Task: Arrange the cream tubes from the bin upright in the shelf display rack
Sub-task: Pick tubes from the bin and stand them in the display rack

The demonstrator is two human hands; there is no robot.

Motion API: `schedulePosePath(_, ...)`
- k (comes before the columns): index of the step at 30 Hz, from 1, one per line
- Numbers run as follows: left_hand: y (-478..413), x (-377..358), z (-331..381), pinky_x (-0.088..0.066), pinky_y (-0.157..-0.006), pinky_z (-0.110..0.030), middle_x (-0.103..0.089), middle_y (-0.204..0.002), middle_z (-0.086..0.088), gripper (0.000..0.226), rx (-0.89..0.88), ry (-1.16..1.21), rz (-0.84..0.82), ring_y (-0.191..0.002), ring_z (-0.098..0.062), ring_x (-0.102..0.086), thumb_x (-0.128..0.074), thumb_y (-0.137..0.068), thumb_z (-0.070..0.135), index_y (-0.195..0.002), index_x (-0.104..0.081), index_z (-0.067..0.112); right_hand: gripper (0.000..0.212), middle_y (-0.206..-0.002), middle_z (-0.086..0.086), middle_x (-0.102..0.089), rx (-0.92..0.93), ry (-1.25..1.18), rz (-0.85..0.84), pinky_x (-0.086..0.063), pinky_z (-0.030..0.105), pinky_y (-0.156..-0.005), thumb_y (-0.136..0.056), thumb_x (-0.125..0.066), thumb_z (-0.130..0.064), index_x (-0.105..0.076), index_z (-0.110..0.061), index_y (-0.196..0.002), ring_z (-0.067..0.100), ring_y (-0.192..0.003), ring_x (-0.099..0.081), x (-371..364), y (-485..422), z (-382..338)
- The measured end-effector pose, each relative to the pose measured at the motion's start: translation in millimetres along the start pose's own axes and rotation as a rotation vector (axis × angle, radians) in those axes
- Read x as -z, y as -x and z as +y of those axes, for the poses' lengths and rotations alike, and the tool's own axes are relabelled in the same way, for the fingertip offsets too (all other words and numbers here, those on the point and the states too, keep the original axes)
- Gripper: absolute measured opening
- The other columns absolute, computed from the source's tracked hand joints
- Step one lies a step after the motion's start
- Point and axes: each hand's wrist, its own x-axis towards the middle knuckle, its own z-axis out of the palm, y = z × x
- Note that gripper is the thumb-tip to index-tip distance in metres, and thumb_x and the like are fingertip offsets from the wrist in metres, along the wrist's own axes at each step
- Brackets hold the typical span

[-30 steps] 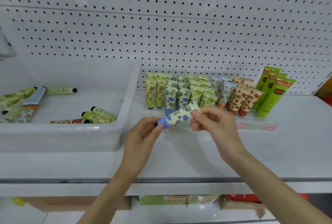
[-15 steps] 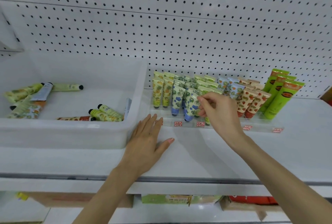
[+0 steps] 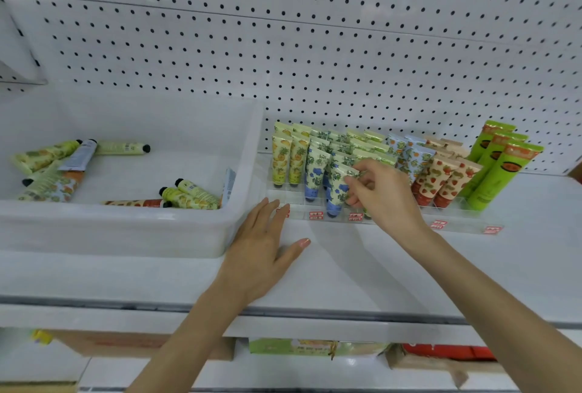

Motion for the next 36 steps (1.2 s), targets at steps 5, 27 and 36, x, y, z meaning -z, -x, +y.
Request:
schedulePosePath(5, 0.2, 0.1, 0.3, -0.009, -0.116, -0.027, -0.018, -0.157, 0.002, 0.096, 0.004, 0.007, -0.004, -0.145, -0.011, -0.003, 0.000, -0.077, 0.079, -0.148, -0.025, 0.021, 0.029, -0.068, 0.004, -0.068, -0.018, 0.002, -0.055, -0.058, 0.034, -0.059, -0.094, -0.056, -0.012, -0.053, -0.004, -0.122, 0.012, -0.054, -0.066, -2.7, -1.0, 2.2)
schedulePosePath(27, 15.4, 17.5, 19.0, -0.031, -0.113, -0.039, -0.040, -0.148, -0.008, 0.071, -0.142, -0.005, 0.083, -0.137, -0.022, -0.036, -0.025, -0.093, 0.063, -0.140, -0.042, 0.012, 0.021, -0.065, 0.000, -0.066, 0.090, 0.034, -0.048, -0.047, 0.020, -0.047, -0.094, -0.056, -0.027, -0.051, -0.023, -0.114, 0.006, -0.043, -0.057, 33.9, 5.2, -37.9)
schedulePosePath(36, 32.0, 132.2, 50.2, -0.037, -0.098, -0.018, -0.051, -0.135, 0.002, 0.058, -0.313, 0.116, 0.262, -0.124, -0.009, -0.044, -0.037, -0.095, 0.052, -0.136, -0.048, 0.013, 0.010, -0.082, -0.010, -0.065, 0.283, -0.020, -0.182, -0.048, 0.015, -0.058, -0.091, -0.060, -0.028, -0.066, -0.024, -0.097, 0.000, -0.059, -0.061, 2.5, -22.0, -118.8)
